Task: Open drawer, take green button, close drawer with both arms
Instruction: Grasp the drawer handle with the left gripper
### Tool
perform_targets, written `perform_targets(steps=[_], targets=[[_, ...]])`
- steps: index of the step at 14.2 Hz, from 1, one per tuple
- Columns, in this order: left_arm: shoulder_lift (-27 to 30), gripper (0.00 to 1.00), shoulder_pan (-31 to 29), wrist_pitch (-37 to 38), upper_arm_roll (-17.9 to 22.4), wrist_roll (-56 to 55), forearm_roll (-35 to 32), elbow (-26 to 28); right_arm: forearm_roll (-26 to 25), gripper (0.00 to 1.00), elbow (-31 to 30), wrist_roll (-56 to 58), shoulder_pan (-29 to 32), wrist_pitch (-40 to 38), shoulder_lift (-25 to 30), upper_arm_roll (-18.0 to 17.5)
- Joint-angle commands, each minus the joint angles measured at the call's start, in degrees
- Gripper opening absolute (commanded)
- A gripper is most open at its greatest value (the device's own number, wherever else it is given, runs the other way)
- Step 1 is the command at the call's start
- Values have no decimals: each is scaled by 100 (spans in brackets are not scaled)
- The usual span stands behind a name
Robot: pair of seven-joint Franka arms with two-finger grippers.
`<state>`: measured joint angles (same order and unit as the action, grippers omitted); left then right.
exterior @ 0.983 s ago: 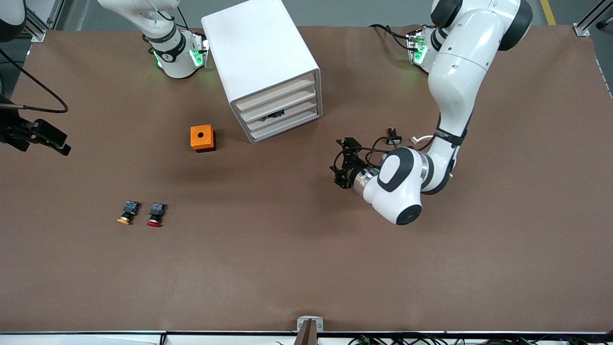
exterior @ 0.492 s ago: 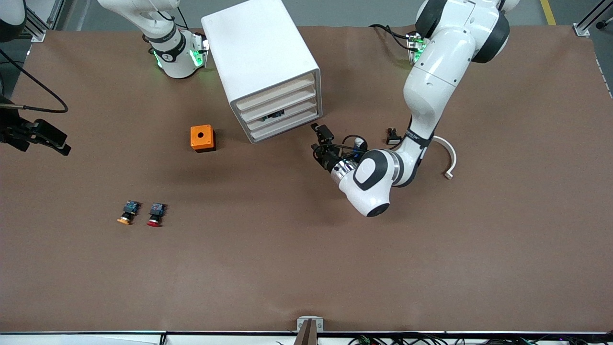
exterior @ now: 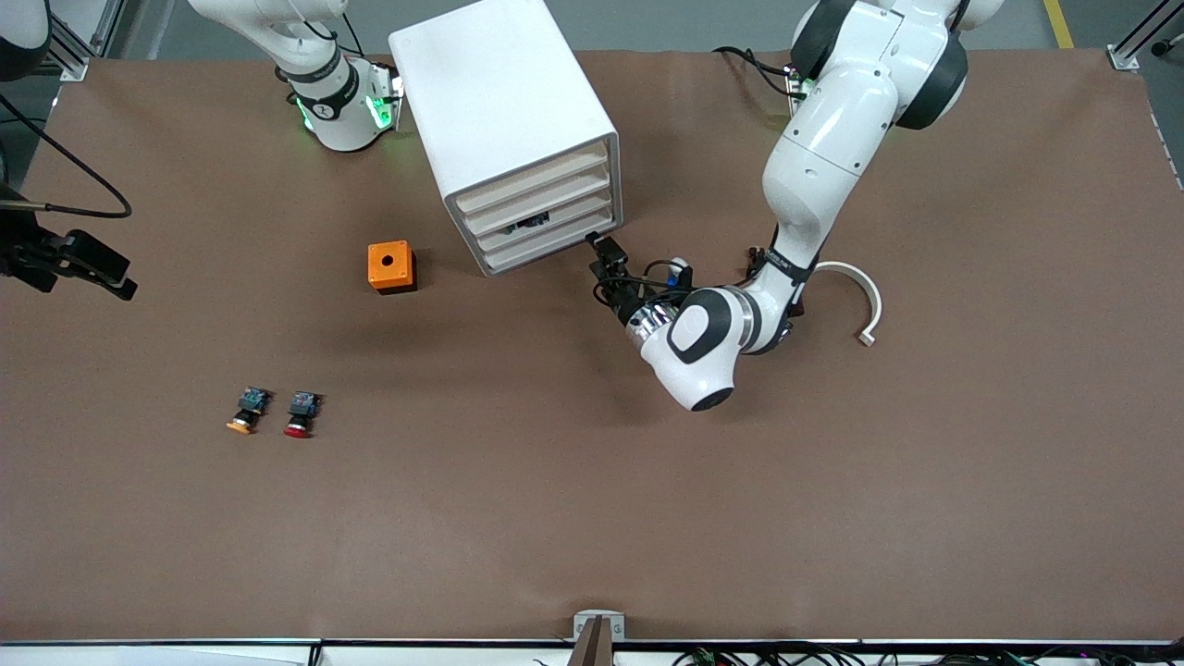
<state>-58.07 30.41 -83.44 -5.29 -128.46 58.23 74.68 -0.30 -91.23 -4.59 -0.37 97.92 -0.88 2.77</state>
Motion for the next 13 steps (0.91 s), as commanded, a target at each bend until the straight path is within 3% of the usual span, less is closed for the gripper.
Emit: perform_targets(steps=[1,6,9,13], targets=[[-99,72,254,126,37,-82,66,-76,-120,100,-105,-95,-7,-1,123,-31],[-90,71,492,345,37,-47,-22,126,-120,100,-105,-95,-7,-1,123,-31],[-90,52,571,530,37,-38,-110,266,-120,100,-105,-95,-7,-1,123,-31],[-90,33,677,689,37,172,-189,275,-120,100,-105,-95,-7,-1,123,-31]])
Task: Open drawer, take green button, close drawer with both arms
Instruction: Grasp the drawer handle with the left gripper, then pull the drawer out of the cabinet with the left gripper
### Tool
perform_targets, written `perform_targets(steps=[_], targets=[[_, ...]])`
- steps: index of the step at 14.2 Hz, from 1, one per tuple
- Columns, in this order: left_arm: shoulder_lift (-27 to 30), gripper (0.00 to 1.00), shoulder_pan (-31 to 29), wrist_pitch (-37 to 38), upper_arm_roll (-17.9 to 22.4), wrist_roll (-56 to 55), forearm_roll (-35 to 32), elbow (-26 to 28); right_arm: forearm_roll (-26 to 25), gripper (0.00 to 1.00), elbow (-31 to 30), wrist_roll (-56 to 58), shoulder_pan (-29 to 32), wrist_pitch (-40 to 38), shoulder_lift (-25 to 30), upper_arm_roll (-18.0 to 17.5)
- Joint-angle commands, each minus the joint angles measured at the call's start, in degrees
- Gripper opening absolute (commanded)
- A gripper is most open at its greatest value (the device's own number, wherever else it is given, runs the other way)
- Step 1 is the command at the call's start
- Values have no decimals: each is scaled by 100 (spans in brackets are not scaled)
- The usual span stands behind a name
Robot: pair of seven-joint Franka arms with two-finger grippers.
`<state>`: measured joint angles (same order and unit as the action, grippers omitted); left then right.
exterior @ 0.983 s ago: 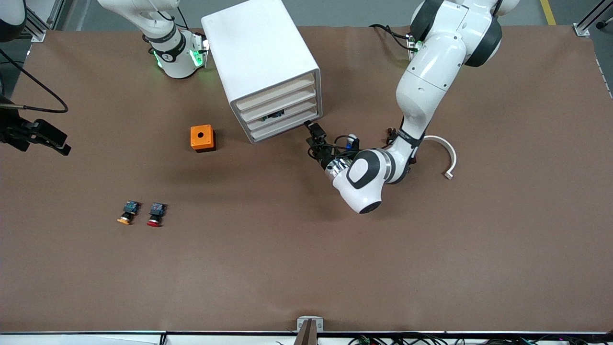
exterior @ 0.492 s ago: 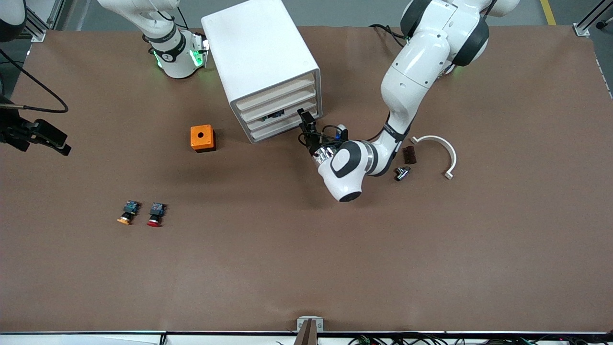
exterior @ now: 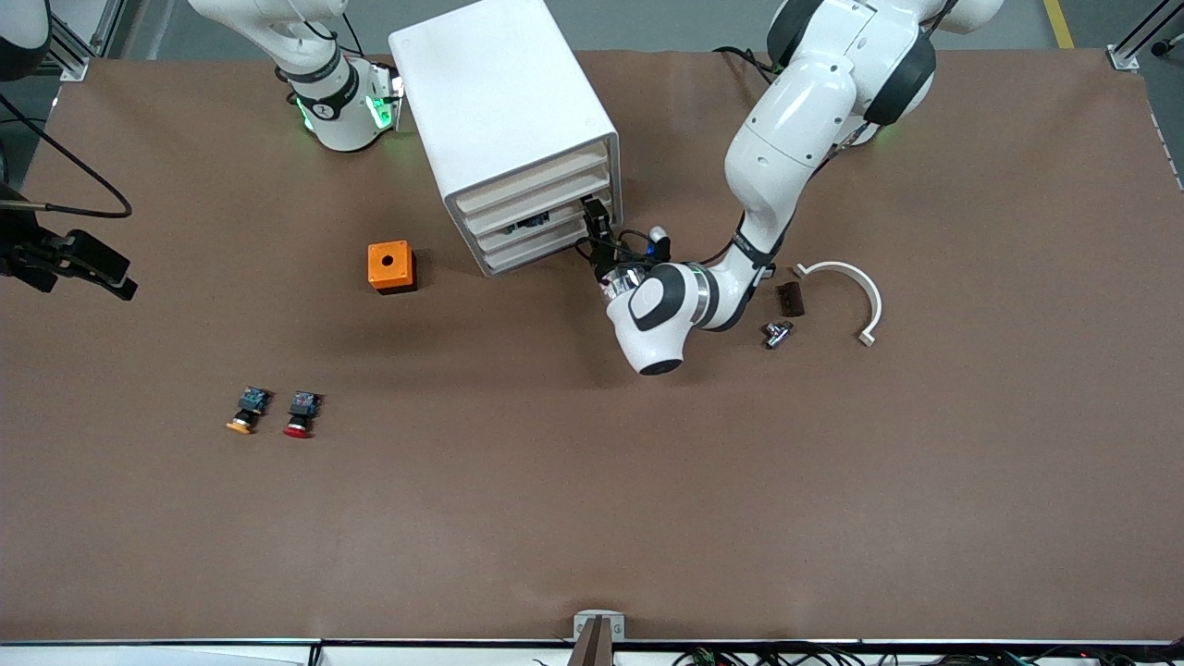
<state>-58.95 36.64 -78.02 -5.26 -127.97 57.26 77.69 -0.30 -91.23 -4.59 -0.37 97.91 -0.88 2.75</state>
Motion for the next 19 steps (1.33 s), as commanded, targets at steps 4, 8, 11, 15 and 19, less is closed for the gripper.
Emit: perform_targets(steps=[4,8,11,15,19], targets=[[-11,18,54,138,43,343,-92,-61,-119,100,-105,-95,-7,0,123,-29],[-11,12,19,138,69,300,-92,-61,-119,100,-105,-95,-7,-9,123,-29],[-11,11,-16,112,95,326,-84,-61,-119,100,-105,-95,-7,-9,123,-29],[-11,11,-157,86,104,334,-49,-70,-119,100,-105,-95,-7,-9,132,-29],[-11,12,-394,-63,104,334,-40,-96,-111,100,-105,-113,2,-9,123,-29]])
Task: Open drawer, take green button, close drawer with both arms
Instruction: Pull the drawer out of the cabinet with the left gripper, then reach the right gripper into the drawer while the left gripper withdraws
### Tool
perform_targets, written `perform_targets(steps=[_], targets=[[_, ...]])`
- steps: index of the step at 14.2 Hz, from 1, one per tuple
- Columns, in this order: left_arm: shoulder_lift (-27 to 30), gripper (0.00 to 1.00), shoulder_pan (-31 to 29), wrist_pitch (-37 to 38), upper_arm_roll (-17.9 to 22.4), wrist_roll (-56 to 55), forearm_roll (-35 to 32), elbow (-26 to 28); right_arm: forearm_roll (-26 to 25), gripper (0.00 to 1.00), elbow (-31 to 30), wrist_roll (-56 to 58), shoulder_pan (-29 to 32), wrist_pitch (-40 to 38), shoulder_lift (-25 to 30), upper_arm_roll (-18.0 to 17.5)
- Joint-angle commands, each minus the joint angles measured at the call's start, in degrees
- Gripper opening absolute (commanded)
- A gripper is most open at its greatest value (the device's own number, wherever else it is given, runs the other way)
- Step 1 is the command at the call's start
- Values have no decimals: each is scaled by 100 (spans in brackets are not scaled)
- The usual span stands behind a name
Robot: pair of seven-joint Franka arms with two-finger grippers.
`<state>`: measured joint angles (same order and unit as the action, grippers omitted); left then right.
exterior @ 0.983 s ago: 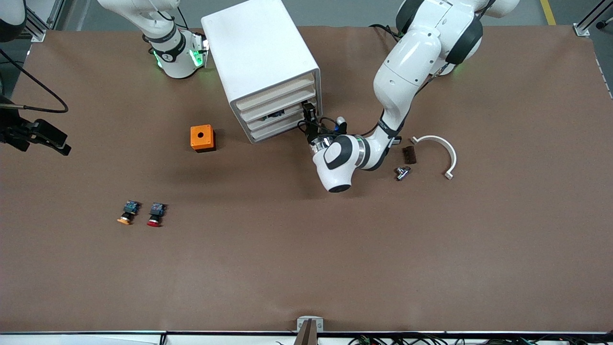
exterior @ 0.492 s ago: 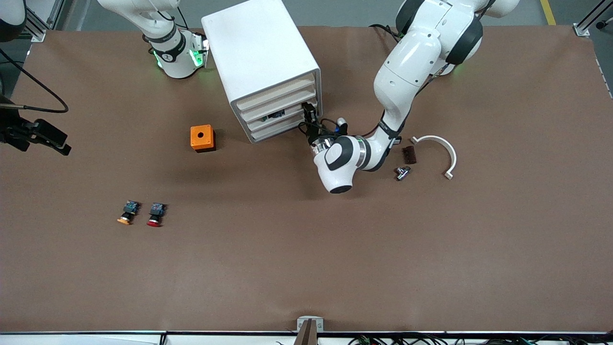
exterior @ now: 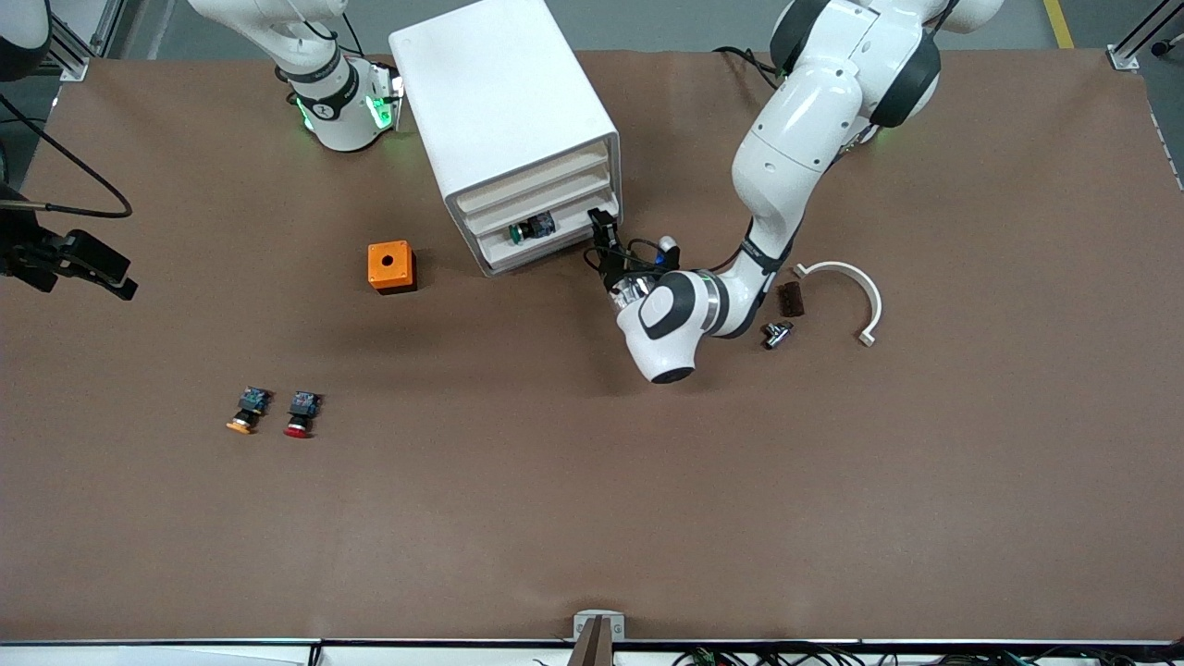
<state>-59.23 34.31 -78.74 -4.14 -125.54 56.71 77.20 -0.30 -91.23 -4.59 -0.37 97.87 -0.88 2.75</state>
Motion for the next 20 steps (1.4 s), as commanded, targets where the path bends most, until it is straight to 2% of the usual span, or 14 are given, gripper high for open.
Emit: perform_targets(steps=[1,8,10,12,13,16,19,20], targets=[[17,13,-274,-62,0,100,15,-47,-102,100,-105,-121,2,-4,123,-29],[34,17,-864,-396,-8,100,42,-100,-23,100,-70,-288,11,-66,114,-20],[43,18,-961,-397,-8,100,42,-126,-23,100,-70,-1197,-129,-57,79,-46],[43,21,-961,-397,-8,118,33,-135,-163,100,-53,-2270,-558,100,-139,-46],[43,31,-961,-405,-8,135,33,-144,-294,100,-52,-2632,-717,301,-306,-46],[87,79,-961,-423,-8,441,24,-179,-409,100,-52,-3110,-964,452,-658,-46],[105,99,-961,-423,-17,1135,6,-284,-401,100,-105,-3074,-1253,287,-1001,-55],[140,99,-961,-414,-8,1398,-20,-328,-279,100,-88,-3127,-1272,94,-1011,-55]])
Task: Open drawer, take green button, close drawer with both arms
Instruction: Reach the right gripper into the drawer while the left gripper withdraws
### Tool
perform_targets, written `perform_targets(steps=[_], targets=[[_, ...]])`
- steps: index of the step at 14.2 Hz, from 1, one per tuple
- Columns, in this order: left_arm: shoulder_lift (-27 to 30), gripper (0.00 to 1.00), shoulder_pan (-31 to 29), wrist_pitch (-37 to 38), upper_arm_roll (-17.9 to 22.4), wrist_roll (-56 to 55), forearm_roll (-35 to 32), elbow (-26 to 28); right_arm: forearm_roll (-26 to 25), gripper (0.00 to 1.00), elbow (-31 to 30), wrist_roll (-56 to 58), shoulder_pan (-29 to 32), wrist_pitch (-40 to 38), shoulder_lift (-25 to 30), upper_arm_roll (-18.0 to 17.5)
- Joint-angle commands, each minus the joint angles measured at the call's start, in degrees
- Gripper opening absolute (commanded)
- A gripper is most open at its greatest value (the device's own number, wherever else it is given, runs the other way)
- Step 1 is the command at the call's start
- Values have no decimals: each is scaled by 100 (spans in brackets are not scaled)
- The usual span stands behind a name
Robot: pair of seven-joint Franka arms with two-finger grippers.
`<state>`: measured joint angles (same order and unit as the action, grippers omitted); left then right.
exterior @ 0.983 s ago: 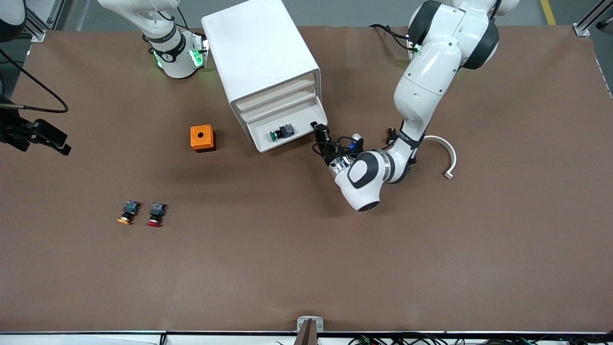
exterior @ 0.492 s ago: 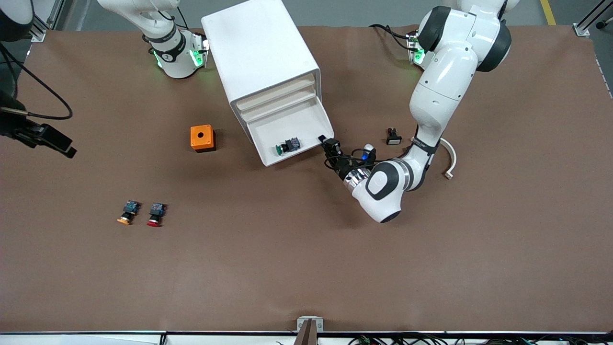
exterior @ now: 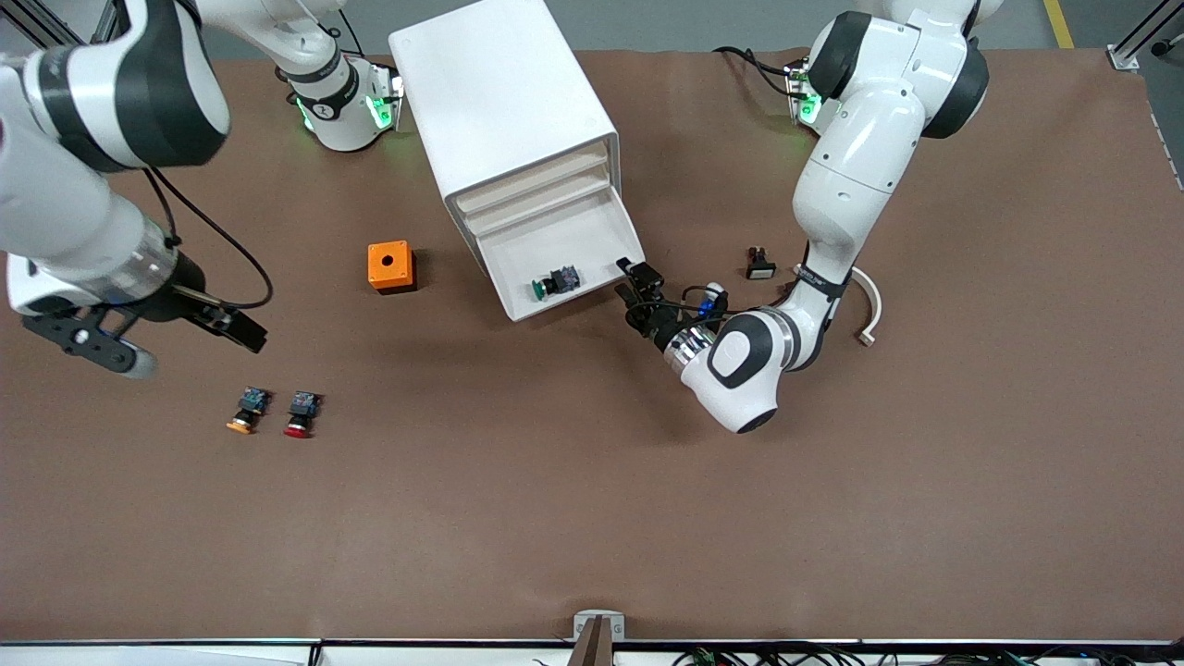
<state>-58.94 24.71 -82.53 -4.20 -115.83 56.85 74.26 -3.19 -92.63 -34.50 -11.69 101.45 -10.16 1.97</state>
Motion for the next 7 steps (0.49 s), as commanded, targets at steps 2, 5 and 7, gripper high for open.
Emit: perform_targets(steps=[2,5,7], targets=[[164,99,-1,-26,16,1093,-51,-69,405,100,34,-598,-254,-353,-135,23],[190,99,-19,18,60,2420,-375,-183,503,100,-71,-1696,-693,-354,-249,23],[269,100,-45,62,60,3508,-778,-306,888,100,-115,-2164,-852,-310,-302,23]])
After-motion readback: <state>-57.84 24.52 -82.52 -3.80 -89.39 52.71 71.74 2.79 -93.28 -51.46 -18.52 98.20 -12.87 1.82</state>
